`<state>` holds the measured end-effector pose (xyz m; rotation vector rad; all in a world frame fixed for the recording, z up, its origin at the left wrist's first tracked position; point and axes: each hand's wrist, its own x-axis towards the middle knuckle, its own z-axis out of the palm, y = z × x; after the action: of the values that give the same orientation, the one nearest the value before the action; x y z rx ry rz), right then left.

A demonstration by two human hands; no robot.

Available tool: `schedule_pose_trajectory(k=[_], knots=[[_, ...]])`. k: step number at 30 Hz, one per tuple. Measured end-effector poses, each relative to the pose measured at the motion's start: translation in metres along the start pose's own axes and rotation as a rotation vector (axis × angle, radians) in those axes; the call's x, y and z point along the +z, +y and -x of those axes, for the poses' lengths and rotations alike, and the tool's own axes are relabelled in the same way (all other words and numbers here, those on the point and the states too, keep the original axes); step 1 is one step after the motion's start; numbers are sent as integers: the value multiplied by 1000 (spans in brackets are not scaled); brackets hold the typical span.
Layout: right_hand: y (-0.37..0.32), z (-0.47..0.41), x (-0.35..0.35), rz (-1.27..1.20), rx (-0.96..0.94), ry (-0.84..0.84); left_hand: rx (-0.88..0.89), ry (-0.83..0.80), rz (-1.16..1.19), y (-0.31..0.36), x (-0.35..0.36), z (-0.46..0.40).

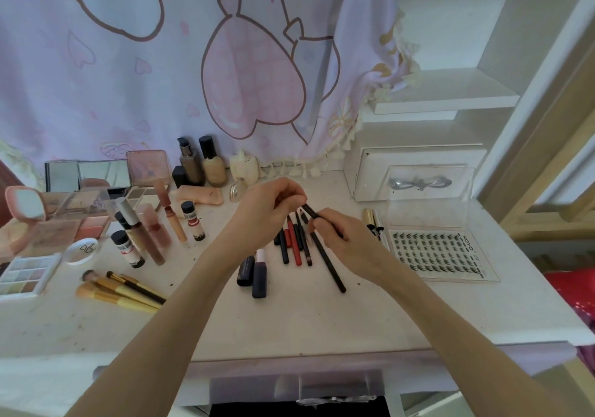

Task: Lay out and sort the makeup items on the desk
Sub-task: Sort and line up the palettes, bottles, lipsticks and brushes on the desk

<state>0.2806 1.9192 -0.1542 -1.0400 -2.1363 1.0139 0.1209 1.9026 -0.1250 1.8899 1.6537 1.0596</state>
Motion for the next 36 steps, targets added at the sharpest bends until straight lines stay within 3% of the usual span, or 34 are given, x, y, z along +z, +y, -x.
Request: schedule_pose_trajectory(k=[4, 7, 12, 19, 36], knots=[[13, -7, -26, 19, 253, -178, -155, 95, 197, -11, 1, -27], [27, -15, -43, -118, 447, -130, -271, 130, 156, -25, 8, -37], [38, -39, -42, -356, 615, 32, -344, -240, -106, -32, 44, -49], [48, -64, -29, -38, 622, 81, -294, -314, -311, -33, 71, -60], [50, -46, 4, 157, 395, 94, 35, -41, -555, -59, 54, 5]])
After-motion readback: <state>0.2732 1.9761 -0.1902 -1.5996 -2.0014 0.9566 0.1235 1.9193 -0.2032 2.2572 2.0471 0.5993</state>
